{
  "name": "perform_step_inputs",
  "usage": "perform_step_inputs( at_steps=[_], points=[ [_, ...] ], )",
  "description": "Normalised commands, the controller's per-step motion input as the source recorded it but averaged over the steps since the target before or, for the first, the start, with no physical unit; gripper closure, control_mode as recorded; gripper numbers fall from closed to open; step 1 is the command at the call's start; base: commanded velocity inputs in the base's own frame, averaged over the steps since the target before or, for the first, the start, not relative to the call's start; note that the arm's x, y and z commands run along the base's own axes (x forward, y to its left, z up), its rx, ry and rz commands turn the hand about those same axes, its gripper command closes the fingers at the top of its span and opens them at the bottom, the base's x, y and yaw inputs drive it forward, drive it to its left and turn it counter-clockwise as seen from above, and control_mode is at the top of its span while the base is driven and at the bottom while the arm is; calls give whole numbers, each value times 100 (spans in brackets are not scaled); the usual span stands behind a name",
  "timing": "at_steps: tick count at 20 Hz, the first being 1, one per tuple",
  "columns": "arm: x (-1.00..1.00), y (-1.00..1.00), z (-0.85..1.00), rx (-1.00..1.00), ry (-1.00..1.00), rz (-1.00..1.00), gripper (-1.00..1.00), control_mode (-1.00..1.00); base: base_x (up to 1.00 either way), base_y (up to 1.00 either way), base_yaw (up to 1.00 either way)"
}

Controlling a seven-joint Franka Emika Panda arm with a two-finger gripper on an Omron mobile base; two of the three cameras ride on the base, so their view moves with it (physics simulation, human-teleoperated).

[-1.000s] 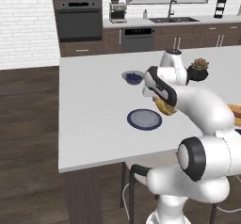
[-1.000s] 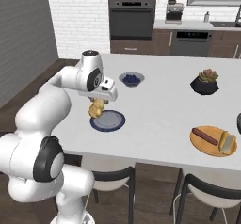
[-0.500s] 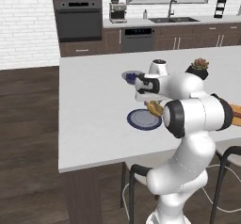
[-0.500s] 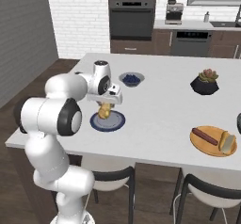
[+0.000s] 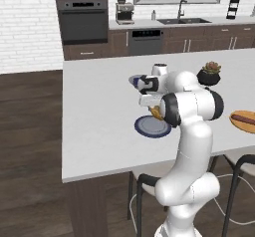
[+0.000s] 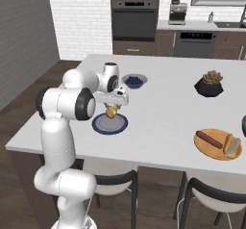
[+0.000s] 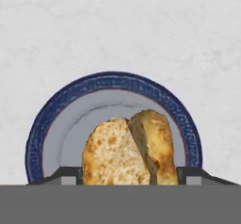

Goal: Place one bun and one sausage from the bowl on each plate.

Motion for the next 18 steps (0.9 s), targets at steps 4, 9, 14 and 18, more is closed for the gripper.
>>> perform_step_inputs(
  at_steps=[4, 9, 14, 18],
  points=[
    [-17, -1, -9, 0, -3, -6, 100, -100, 0, 0, 0],
    [-29, -1, -30, 0, -13, -6, 100, -100, 0, 0, 0],
    [-37, -7, -20, 0, -13, -2, 100, -100, 0, 0, 0],
    [-20, -11, -3, 0, -4, -1, 100, -100, 0, 0, 0]
  ],
)
